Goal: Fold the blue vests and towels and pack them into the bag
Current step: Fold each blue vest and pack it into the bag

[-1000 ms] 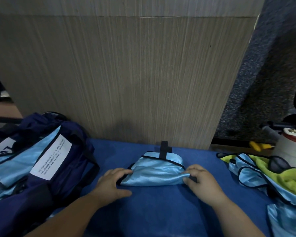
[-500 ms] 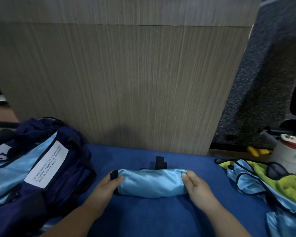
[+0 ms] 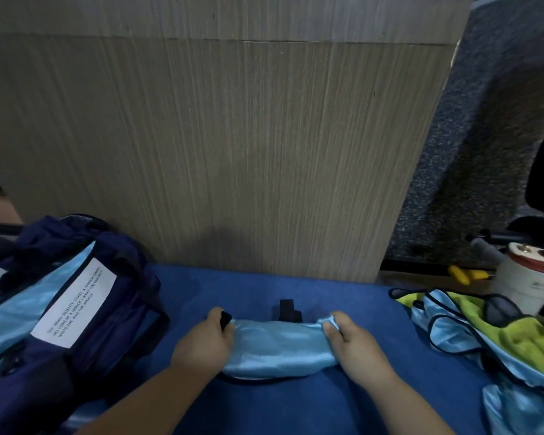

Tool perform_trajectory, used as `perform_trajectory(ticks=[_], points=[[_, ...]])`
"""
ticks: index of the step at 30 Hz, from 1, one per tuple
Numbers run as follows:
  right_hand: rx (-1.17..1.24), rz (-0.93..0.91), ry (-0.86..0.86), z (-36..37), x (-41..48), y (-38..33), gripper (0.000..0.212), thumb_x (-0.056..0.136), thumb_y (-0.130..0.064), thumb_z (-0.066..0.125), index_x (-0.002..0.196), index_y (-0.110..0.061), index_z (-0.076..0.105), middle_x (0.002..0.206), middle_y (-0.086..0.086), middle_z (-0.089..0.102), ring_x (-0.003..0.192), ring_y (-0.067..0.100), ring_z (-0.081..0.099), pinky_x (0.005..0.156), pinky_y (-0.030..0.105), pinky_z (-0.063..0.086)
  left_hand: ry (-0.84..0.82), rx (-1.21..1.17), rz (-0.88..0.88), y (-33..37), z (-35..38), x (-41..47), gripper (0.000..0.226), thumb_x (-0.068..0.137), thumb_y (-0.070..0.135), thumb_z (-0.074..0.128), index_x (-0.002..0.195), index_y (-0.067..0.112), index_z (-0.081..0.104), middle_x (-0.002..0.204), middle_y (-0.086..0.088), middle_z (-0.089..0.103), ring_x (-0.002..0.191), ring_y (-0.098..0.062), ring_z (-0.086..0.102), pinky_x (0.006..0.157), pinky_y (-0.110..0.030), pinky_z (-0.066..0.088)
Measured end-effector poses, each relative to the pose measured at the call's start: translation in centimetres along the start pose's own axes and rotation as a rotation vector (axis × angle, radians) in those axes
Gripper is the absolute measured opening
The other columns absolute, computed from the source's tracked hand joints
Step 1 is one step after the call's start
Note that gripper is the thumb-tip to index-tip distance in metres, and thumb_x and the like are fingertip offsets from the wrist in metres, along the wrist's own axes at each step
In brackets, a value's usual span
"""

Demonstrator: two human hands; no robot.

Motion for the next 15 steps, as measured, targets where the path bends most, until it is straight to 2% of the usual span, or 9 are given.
perform_trajectory(ticks=[2,4,6,7,9,10,12,15], points=[[-0.088,0.052,0.006,-0.1,0.1,0.3,0.023,0.101,-0.044,0.037,0.105,-0.025,0.048,0.082,-0.002,0.059,0.081,0.018,0.058,0.068,0.034,0.043,0.015,0.074,0.018,0.2,0.0,-0.1,0.037,0.099,0.042,0.04,0.131,0.023,0.036,0.114,0.004,0.059,0.102,-0.017,0.059,0.085,-0.033,0.048],[-0.14,0.098,0.015,-0.1,0.1,0.6,0.025,0.101,-0.047,0.035,0.108,-0.026,0.047,0.083,-0.004,0.059,0.083,0.019,0.057,0.069,0.034,0.044,0.099,0.148,0.092,0.7,-0.3,0.0,0.047,0.096,0.04,0.048,0.139,0.027,0.033,0.134,0.006,0.047,0.12,-0.016,0.048,0.096,-0.034,0.041],[-0.16,0.118,0.035,-0.1,0.1,0.7,0.025,0.1,-0.048,0.036,0.104,-0.025,0.045,0.078,-0.006,0.056,0.077,0.016,0.055,0.067,0.034,0.045,0.186,0.145,0.269,2.2,-0.8,-0.2,0.044,0.093,0.029,0.052,0.136,0.033,0.042,0.135,0.017,0.042,0.125,-0.012,0.04,0.104,-0.034,0.031],[-0.162,0.123,0.048,-0.1,0.1,0.7,0.025,0.1,-0.049,0.038,0.102,-0.025,0.044,0.077,-0.006,0.056,0.075,0.015,0.055,0.066,0.034,0.045,0.198,0.09,0.404,3.2,-0.9,-0.5,0.039,0.09,0.025,0.052,0.127,0.036,0.051,0.129,0.021,0.047,0.122,-0.009,0.042,0.104,-0.034,0.031],[-0.151,0.136,0.078,-0.2,0.0,0.8,0.027,0.098,-0.051,0.041,0.105,-0.025,0.042,0.081,-0.006,0.056,0.077,0.015,0.055,0.067,0.033,0.045,0.113,-0.061,0.585,4.9,-0.6,-1.2,0.025,0.087,0.037,0.05,0.108,0.037,0.062,0.111,0.026,0.056,0.108,0.0,0.047,0.099,-0.032,0.037],[-0.144,0.144,0.098,-0.4,0.0,0.8,0.03,0.097,-0.052,0.043,0.108,-0.024,0.041,0.084,-0.007,0.056,0.079,0.016,0.054,0.067,0.033,0.044,0.012,-0.091,0.605,5.6,-0.1,-1.5,0.028,0.086,0.05,0.047,0.107,0.037,0.062,0.109,0.027,0.055,0.107,0.004,0.045,0.098,-0.029,0.038],[-0.134,0.147,0.142,-0.7,-0.3,0.7,0.032,0.095,-0.053,0.046,0.108,-0.025,0.039,0.086,-0.007,0.055,0.08,0.017,0.053,0.064,0.032,0.042,-0.17,-0.028,0.579,6.1,1.4,-2.2,0.047,0.08,0.067,0.051,0.118,0.041,0.053,0.12,0.032,0.044,0.115,0.006,0.034,0.106,-0.024,0.03],[-0.103,0.031,0.255,-1.4,-0.6,0.1,0.028,0.091,-0.047,0.059,0.097,-0.028,0.038,0.085,-0.009,0.052,0.08,0.016,0.053,0.061,0.031,0.04,-0.259,0.131,0.532,5.5,2.3,-2.4,0.065,0.075,0.062,0.067,0.13,0.045,0.038,0.131,0.03,0.032,0.125,0.002,0.024,0.111,-0.024,0.019]])
Point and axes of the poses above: each hand's wrist, its own x-axis towards the middle knuckle, its own z-axis out of the palm, y = z × x, the point moved 6 cm from there along x, towards the middle knuckle
